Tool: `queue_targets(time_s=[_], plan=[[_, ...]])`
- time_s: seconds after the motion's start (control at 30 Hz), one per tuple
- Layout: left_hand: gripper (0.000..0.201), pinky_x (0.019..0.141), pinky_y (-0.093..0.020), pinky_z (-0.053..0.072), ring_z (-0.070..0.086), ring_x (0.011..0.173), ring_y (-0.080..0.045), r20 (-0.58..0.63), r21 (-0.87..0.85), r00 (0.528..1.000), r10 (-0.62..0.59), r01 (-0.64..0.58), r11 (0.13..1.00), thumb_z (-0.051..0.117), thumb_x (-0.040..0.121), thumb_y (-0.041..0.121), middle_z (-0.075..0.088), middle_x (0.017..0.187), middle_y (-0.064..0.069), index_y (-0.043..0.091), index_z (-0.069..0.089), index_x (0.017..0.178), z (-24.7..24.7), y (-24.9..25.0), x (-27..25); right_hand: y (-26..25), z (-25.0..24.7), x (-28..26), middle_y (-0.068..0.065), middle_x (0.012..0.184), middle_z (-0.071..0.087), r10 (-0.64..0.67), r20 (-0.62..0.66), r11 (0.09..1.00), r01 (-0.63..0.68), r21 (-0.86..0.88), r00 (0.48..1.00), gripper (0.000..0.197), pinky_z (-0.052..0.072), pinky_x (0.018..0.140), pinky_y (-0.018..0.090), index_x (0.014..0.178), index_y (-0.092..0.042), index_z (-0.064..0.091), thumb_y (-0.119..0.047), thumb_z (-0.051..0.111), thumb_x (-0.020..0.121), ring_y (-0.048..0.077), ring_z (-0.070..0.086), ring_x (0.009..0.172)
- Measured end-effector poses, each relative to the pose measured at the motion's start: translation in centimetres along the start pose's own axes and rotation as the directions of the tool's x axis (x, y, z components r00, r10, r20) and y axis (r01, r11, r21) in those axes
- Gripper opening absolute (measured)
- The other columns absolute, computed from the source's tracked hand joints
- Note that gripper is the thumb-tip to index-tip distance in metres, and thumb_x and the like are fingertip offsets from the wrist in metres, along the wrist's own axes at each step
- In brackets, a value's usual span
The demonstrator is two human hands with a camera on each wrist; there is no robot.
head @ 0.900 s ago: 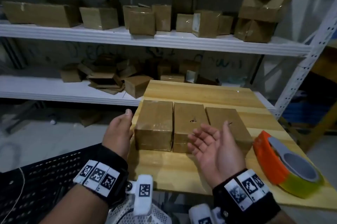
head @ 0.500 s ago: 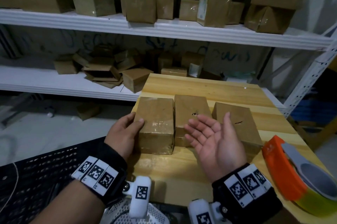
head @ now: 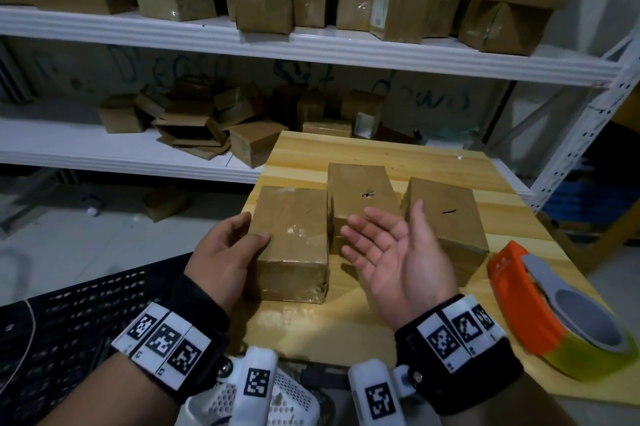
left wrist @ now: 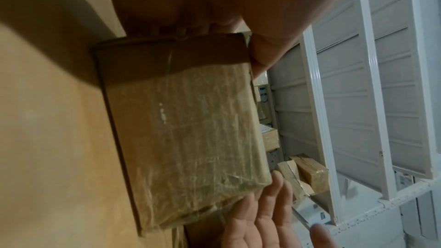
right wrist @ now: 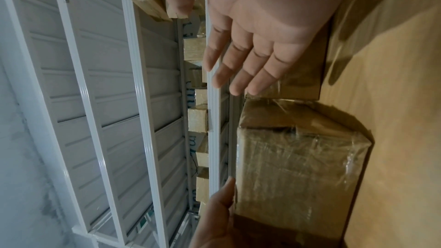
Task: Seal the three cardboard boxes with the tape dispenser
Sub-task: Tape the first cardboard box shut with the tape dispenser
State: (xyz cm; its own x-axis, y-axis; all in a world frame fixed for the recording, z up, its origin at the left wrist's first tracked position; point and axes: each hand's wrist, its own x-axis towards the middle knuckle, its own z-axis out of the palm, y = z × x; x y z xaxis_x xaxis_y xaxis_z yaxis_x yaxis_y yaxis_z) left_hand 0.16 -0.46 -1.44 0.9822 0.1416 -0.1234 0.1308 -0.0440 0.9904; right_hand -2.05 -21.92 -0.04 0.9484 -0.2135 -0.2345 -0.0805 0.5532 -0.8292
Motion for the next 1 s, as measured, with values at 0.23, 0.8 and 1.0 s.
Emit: queue_targets(time_s=[0.23,0.8,1.0], plan=[[0.052,0.079,-0.031,0.05,0.063,0.105,-0.017,0.05,-0.02,0.998,0.035,-0.034,0.999,0.069,0.09,0.01,0.064,0.122,0.001,0.021,0.055,0.139,-1.5,-0.9,-3.5,1.0,0.0,-3.6,0.02,0.112,0.078,0.013,0.002,0.997,-0.013,-0.082,1.0,0.066,0.054,0.1,0.05,0.116,-0.005,0.071,-0.061,0.039,0.103,0.033,0.073,0.108],[0.042,0.074,-0.016,0.056,0.07,0.099,-0.003,0.034,0.13,0.963,0.266,-0.268,0.954,0.076,0.087,0.01,0.073,0.106,0.014,0.023,0.069,0.126,-1.6,-2.1,-6.2,3.1,-1.0,-5.7,0.004,0.139,0.066,-0.014,0.013,0.975,0.016,-0.222,1.0,0.097,0.047,0.113,0.052,0.151,-0.018,0.048,-0.045,0.085,0.065,0.026,0.062,0.129],[0.045,0.073,-0.012,0.056,0.07,0.1,0.002,0.107,0.125,0.928,0.358,-0.37,0.921,0.08,0.082,0.01,0.073,0.108,0.015,0.023,0.069,0.124,-0.7,-1.7,-7.5,4.1,-1.0,-4.4,-0.003,0.133,0.068,-0.044,0.069,0.945,0.064,-0.322,0.997,0.104,0.059,0.099,0.046,0.151,-0.023,0.045,-0.031,0.1,0.063,0.017,0.069,0.119]])
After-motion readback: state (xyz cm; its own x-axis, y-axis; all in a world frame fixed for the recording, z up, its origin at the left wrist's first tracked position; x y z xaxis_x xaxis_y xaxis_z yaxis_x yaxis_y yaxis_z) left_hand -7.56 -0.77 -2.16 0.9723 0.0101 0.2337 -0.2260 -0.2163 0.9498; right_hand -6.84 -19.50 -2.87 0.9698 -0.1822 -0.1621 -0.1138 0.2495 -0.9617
